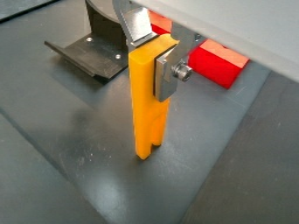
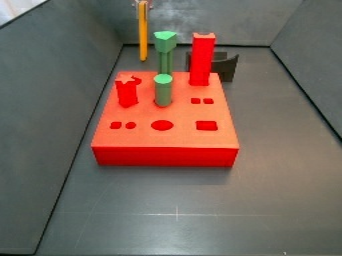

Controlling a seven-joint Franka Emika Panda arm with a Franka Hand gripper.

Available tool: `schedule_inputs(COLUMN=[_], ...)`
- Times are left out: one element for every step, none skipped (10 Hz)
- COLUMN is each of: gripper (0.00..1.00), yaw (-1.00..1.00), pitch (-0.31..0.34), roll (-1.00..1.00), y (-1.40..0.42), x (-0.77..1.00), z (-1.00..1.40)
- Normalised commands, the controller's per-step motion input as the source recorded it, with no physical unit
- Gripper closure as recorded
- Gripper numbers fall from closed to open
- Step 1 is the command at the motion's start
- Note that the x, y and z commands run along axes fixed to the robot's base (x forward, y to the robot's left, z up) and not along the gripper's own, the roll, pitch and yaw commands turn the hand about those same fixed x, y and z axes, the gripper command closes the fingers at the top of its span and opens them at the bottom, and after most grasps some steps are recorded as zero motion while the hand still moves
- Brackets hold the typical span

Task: Pick up the square-circle object. Move up. Rotate the square-circle object. Move to above the board. Insert the square-circle object.
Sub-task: Move up, then rotate the square-circle object.

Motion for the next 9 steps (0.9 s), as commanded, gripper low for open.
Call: schedule_inputs(gripper=[1.0,1.0,1.0,1.0,1.0,1.0,1.0,1.0,1.0], yaw=[0.0,0.04,0.03,0.02,0.01,0.01,0.0,0.01,0.02], pitch=[0.0,0.017,0.029,0.03,0.041,0.058,0.0,0.006,0.041], roll=[0.0,-0.03,-0.02,0.01,0.03,0.05,0.0,0.0,0.0], y=[0.0,-0.01,-0.01,0.0,0.0,0.01,-1.0,-1.0,-1.0], x=[0.0,-0.06,-0.09,-0.06,-0.04,-0.03,0.24,0.25,0.22], z=[0.83,0.84,0.74,0.57,0.41,0.25,0.62,0.58,0.58])
